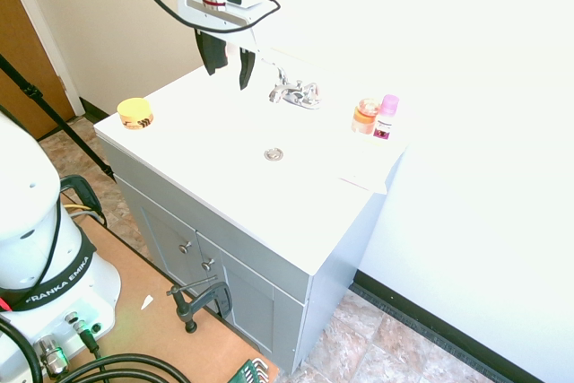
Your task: Turn off the cold water
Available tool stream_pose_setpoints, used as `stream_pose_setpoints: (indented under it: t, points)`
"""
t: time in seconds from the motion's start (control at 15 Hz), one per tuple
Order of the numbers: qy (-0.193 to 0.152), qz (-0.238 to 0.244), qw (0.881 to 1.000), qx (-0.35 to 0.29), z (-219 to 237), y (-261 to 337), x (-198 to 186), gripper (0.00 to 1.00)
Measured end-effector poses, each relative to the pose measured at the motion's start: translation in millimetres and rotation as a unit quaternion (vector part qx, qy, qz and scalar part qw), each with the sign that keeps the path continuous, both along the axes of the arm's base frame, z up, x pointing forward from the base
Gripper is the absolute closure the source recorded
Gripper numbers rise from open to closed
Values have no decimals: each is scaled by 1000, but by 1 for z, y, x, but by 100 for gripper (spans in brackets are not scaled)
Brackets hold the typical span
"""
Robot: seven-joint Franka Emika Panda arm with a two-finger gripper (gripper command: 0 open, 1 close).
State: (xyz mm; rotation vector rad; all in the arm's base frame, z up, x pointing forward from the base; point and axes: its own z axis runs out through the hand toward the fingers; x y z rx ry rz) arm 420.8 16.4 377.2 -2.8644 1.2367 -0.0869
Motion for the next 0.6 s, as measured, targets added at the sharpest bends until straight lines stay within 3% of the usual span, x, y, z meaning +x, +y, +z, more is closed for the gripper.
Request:
stream_pose_setpoints:
  t: [0.27,0.6]
  points:
    - [-26,-29,999,1,-3,-5,11,0]
    - [-69,-76,995,-16,-12,-38,76,0]
